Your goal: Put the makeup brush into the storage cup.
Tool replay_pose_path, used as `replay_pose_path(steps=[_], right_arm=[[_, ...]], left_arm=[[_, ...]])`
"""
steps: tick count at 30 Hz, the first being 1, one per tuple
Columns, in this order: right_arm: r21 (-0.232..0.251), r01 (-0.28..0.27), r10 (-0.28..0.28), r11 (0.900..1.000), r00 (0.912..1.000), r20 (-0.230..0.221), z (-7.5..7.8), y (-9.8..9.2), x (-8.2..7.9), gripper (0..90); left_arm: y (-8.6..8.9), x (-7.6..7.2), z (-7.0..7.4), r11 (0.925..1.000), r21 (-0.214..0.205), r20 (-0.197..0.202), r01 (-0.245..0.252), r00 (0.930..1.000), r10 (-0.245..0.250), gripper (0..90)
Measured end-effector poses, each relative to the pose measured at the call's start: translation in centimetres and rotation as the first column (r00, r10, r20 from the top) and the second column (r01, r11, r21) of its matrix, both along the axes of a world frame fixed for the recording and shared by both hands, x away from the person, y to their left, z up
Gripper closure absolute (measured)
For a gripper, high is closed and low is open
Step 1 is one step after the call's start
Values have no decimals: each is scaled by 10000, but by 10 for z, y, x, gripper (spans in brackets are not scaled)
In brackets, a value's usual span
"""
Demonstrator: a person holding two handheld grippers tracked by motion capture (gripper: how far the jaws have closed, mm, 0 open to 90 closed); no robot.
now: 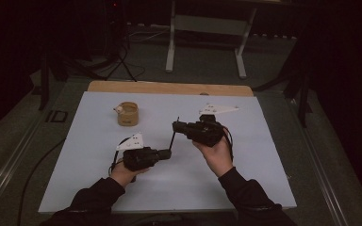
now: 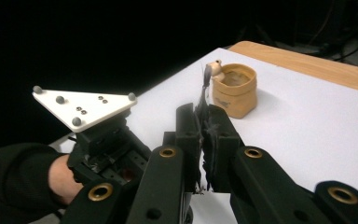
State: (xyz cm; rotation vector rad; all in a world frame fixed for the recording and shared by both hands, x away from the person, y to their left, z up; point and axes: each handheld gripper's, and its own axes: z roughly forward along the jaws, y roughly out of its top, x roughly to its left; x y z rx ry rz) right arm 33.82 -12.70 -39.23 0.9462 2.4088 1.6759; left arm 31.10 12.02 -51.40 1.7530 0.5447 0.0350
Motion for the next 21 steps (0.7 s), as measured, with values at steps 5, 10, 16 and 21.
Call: replay_pose_path(steps=[5, 10, 16, 21], right_arm=[[-194, -43, 45, 9998, 9999, 137, 3, 3, -2, 860], [-176, 119, -108, 9998, 9979, 644, 15, -2, -3, 861], [-412, 291, -248, 9987, 9945, 1021, 24, -9, -1, 861], [-485, 397, -339, 9980, 9929, 1144, 30, -13, 3, 861]], left_arm=[[-4, -2, 6, 9981, 550, 325, -277, 9991, 259, 837], [0, -5, 13, 9958, 700, 816, -595, 9952, 537, 648], [12, -8, 19, 9946, 563, 725, -868, 9939, 826, 436], [21, -11, 19, 9933, 768, 598, -865, 9948, 821, 322]])
